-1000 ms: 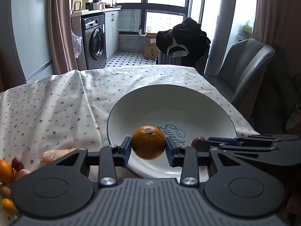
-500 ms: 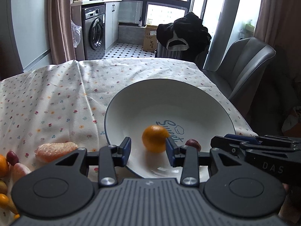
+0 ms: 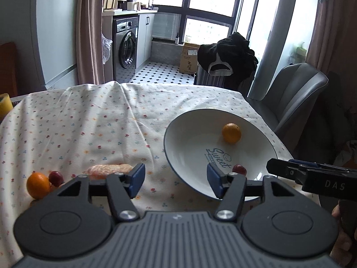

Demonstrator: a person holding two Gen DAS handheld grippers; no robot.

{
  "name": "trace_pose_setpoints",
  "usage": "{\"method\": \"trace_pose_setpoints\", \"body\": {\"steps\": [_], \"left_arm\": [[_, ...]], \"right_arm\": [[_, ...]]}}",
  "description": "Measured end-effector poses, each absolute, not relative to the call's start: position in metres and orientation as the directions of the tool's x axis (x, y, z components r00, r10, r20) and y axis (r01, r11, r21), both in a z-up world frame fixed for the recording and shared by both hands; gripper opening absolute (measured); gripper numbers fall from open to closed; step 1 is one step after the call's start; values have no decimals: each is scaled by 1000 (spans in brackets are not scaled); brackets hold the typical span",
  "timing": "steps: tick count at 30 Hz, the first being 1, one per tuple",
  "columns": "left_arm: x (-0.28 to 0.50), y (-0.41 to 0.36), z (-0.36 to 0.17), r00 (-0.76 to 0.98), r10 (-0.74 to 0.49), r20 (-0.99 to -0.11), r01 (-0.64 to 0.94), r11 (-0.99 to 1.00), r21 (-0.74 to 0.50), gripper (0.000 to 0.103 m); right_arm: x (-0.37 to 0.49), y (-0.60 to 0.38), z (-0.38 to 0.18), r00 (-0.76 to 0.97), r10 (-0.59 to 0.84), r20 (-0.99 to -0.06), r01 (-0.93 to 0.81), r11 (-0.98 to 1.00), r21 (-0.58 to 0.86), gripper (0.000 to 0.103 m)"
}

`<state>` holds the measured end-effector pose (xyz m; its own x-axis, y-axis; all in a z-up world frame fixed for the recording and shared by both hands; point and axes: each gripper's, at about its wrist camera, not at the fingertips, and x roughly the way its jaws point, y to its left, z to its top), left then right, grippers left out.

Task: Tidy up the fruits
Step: 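Open the right tool over the bowl while the left tool releases the orange into it, then move both open tools back toward the fruit cluster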

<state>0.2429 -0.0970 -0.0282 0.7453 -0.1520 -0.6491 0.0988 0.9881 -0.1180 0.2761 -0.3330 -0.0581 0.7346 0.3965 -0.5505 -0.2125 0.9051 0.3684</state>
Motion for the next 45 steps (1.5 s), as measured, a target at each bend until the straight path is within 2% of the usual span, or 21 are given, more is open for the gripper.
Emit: {"method": "trace_pose_setpoints", "body": {"steps": [2,5,8,23,28,45], "left_arm": [[235,-92,-24,757,-133,-640,88,991,-102,73],[224,-82,-18,769,-114,-629,66,993,-99,80],[215,-73,-14,772,-101,-628,49,994,-99,84],[170,-33,-4,824,-7,-567,-64,992,-105,95],[162,-12,-3,811,-9,-585,-100,983,-153,95],[125,29,-4,805,82,-587,-203,969,-142,95]], "right_arm": [[271,-332,-55,745,393,-539,-210,905,369,82],[263,-331,-51,759,400,-514,-211,898,387,96],[258,-331,-47,766,400,-504,-206,895,396,103],[238,-307,-41,775,368,-513,-189,911,367,103],[234,-295,-41,773,388,-501,-219,906,363,103],[225,-251,-40,697,508,-507,-367,859,356,103]]}}
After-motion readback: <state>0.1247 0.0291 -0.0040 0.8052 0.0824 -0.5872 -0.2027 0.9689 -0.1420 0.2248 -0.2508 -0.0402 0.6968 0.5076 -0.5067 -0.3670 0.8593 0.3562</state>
